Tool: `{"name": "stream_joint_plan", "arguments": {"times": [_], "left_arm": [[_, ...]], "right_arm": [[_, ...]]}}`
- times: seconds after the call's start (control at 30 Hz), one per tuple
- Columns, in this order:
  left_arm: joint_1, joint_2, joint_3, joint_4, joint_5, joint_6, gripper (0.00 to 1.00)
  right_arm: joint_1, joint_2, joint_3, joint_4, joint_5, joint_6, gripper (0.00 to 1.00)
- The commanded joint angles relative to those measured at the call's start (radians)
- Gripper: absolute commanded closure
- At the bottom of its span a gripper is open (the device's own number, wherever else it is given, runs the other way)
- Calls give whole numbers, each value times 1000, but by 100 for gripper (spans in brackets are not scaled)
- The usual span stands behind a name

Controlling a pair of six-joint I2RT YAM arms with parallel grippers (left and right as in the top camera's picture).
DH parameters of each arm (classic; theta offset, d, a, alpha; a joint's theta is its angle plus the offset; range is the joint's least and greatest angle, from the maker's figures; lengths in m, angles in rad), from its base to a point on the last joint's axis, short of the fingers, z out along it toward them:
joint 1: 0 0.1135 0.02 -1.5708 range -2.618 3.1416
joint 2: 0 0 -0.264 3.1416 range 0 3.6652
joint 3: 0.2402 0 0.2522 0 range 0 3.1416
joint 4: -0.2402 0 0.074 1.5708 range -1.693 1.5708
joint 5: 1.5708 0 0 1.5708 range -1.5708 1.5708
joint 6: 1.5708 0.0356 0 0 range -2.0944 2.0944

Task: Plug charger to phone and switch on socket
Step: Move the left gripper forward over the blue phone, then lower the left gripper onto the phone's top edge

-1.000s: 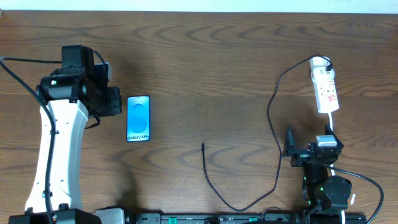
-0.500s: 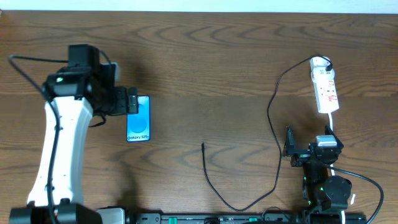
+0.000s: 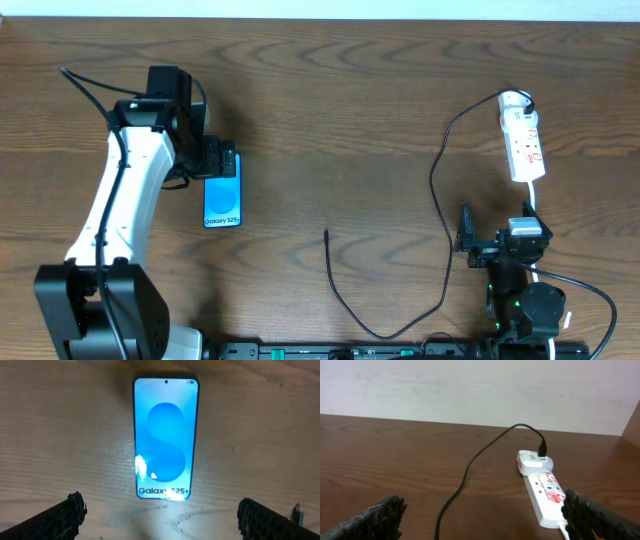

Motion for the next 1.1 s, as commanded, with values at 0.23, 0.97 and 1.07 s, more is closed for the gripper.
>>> {"name": "stream_joint_plan", "arguments": {"times": [0.23, 0.97, 1.07], "left_arm": [[-2, 107, -5, 40, -3, -23, 1], [-2, 150, -144, 210, 8, -23, 1], [-2, 150, -165, 233, 26, -23, 1]], "right_arm": [[3, -6, -2, -4, 3, 13, 1], [3, -6, -2, -4, 3, 13, 1], [3, -6, -2, -4, 3, 13, 1]]}}
